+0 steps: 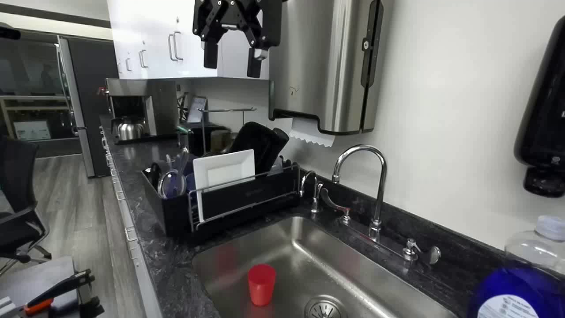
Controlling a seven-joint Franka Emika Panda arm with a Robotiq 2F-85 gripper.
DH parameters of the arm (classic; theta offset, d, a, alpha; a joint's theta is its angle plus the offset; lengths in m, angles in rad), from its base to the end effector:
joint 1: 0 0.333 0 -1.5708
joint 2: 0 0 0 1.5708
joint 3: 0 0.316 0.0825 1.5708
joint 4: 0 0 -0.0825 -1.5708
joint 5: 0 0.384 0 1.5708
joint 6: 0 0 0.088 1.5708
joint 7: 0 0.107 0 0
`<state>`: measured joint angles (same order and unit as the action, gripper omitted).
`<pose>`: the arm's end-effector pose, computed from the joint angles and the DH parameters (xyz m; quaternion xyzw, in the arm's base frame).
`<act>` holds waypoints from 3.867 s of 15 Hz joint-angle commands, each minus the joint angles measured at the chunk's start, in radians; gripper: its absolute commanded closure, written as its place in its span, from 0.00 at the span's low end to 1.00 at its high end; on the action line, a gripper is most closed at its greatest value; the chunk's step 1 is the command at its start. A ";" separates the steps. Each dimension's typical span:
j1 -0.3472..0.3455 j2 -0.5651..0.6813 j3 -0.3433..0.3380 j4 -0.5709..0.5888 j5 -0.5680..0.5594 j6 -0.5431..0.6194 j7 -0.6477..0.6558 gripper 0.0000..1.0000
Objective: Remove the black lunchbox from the dish rack and place it in the sink
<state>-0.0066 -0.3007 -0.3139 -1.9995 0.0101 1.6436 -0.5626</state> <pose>0.4339 -0.1598 0.5731 -0.9899 -0.1281 0.0099 0.0606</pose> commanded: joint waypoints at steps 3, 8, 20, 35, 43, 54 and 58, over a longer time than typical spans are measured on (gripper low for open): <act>-0.033 0.004 0.028 0.003 0.009 -0.003 -0.008 0.00; -0.033 0.004 0.028 0.003 0.009 -0.003 -0.008 0.00; -0.033 0.004 0.028 0.003 0.009 -0.003 -0.008 0.00; -0.021 0.049 0.033 -0.005 0.160 0.007 -0.049 0.00; -0.058 0.122 0.030 -0.030 0.287 0.038 -0.079 0.00; -0.089 0.228 0.054 -0.041 0.474 0.133 -0.098 0.00; -0.091 0.263 0.065 -0.061 0.577 0.176 -0.126 0.00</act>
<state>-0.0650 -0.0563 -0.2782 -2.0383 0.5145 1.7813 -0.6424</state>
